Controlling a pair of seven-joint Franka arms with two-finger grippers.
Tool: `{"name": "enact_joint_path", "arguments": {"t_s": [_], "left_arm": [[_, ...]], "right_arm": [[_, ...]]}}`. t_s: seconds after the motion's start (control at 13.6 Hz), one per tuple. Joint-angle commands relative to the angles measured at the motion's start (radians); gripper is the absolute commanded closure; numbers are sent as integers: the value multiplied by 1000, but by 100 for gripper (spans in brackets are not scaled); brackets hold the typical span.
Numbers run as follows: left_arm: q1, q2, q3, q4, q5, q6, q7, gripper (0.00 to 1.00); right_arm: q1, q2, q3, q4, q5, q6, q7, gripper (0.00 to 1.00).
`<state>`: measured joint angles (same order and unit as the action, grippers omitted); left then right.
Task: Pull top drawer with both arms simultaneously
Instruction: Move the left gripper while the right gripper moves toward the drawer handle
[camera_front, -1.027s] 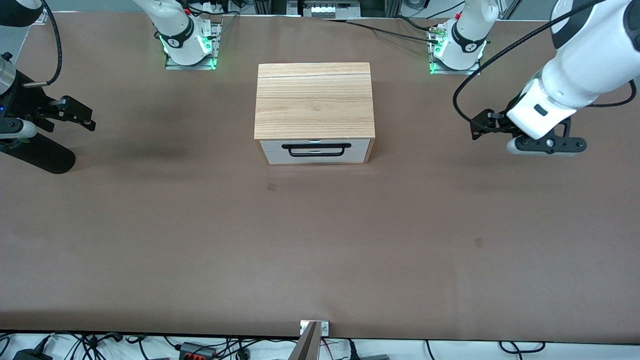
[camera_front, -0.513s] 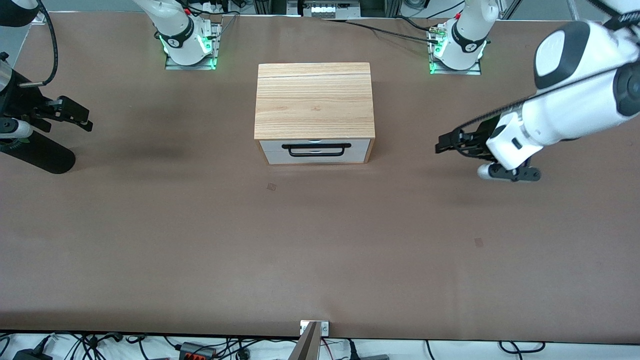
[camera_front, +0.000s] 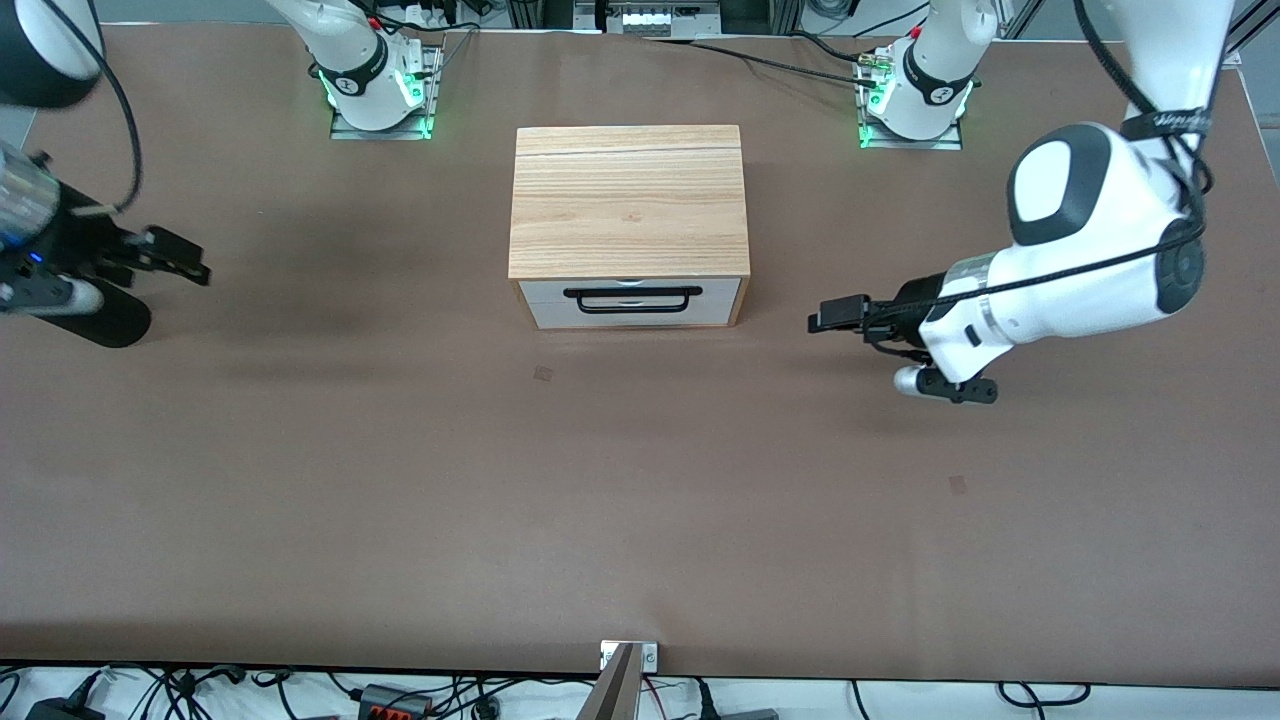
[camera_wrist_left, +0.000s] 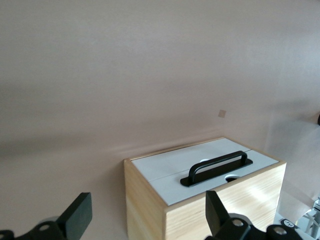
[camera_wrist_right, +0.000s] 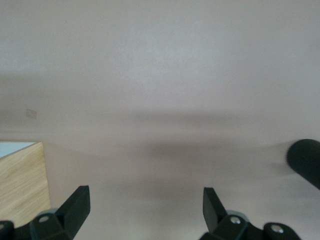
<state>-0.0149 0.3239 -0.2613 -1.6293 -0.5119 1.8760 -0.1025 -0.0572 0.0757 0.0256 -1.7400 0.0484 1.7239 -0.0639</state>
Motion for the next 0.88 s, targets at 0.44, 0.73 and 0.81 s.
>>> {"name": "enact_joint_path", "arguments": {"t_s": [0.44,0.73,0.81], "left_arm": [[-53,121,1,22,-210,87,301,0],[-53,197,2,14,-365,80,519,0],[-57,219,2,14,-402,77,574,0]], "right_arm": [[42,179,5,51,393,-214,-8,0],[53,278,7,45,690,-182,-54,0],[54,311,7,43,761,-173,-100,0]]}}
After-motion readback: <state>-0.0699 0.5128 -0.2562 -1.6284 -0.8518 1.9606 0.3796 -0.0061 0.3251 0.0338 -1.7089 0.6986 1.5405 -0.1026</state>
